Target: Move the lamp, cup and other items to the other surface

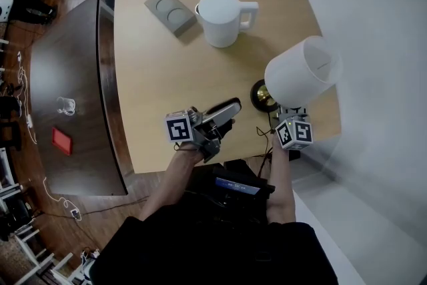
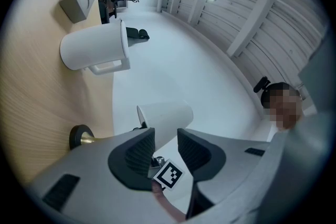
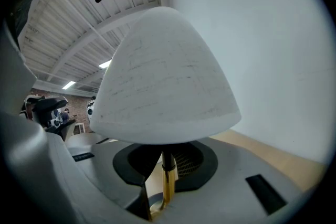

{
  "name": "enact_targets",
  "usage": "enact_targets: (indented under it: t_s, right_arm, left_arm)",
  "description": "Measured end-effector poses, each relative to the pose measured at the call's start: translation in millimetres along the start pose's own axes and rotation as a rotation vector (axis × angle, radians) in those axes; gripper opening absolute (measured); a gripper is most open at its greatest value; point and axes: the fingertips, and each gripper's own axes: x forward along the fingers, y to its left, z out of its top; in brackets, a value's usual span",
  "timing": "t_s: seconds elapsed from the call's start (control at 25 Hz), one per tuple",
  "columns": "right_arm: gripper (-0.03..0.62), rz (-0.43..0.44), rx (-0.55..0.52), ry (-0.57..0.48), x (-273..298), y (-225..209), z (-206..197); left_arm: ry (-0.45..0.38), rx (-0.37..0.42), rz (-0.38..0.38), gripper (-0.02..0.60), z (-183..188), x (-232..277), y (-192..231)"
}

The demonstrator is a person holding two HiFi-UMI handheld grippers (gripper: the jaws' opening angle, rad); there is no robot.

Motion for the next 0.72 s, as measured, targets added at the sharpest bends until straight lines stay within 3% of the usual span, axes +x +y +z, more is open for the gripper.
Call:
enact_targets:
  t_s: [0.72]
  right_arm:
    - [0.08, -0.006, -0.005, 0.015, 4, -3, -15]
  left_arm:
    - [0.004, -0.009, 0.029, 0.138, -1, -3, 9]
